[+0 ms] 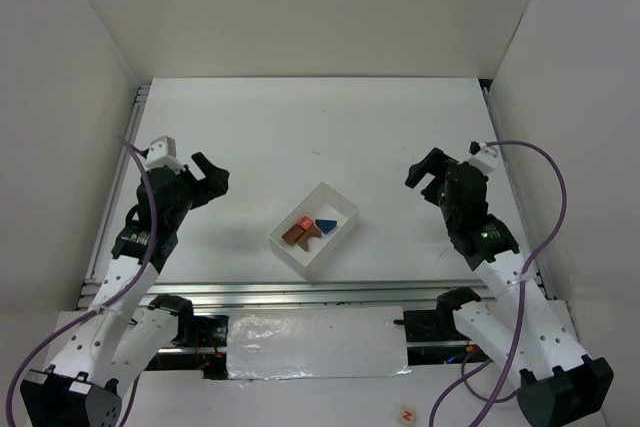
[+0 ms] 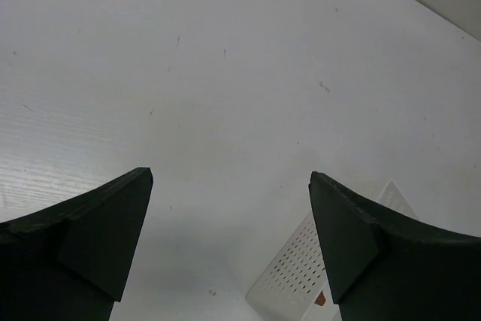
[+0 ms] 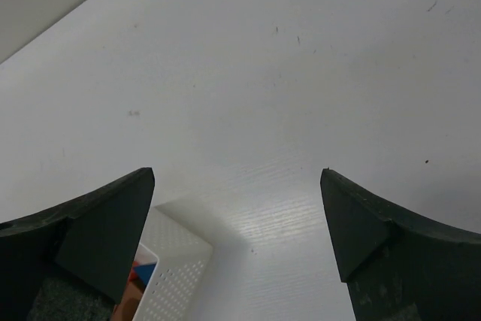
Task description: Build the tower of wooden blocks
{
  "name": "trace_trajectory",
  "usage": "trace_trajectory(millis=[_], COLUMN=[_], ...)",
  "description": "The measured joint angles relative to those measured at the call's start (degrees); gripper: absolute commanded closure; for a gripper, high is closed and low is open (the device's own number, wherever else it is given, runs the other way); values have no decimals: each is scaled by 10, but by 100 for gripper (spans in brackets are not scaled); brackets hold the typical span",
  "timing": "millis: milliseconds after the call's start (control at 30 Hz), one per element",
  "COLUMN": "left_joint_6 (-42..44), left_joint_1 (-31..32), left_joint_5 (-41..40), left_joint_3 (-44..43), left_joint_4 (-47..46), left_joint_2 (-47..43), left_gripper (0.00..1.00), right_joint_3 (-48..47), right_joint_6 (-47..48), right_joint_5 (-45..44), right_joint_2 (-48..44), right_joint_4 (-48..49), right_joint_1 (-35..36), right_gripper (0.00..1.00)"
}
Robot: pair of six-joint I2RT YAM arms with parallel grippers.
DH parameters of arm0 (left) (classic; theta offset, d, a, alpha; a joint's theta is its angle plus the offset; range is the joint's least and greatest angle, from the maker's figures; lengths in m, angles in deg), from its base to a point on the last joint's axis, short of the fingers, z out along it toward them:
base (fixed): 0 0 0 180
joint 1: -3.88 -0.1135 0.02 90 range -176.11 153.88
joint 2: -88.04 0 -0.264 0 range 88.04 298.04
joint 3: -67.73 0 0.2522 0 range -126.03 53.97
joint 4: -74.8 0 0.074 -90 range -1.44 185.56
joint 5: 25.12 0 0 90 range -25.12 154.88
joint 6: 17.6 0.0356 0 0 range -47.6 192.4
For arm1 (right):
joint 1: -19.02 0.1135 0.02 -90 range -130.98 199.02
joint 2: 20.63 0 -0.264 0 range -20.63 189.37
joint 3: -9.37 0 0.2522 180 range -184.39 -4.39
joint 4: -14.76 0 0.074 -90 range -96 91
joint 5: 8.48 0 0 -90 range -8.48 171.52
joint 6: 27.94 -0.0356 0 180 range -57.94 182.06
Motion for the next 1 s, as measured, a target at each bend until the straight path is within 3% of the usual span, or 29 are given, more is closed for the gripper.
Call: trace_trajectory(millis=[600, 1000], left_joint_6=[-3, -17], left_joint_1=[0, 0], left_joint_5=[0, -8], left_joint_3=[1, 5], left_joint_4=[1, 18], left_joint_2=[-4, -10], left_gripper=[1, 1], right_joint_3=[24, -19], right_joint_6=[28, -71], right_joint_5=[146, 79], right_joint_2=[8, 204], right_joint_4=[20, 18], right_joint_1=[2, 244], right_gripper=[1, 6])
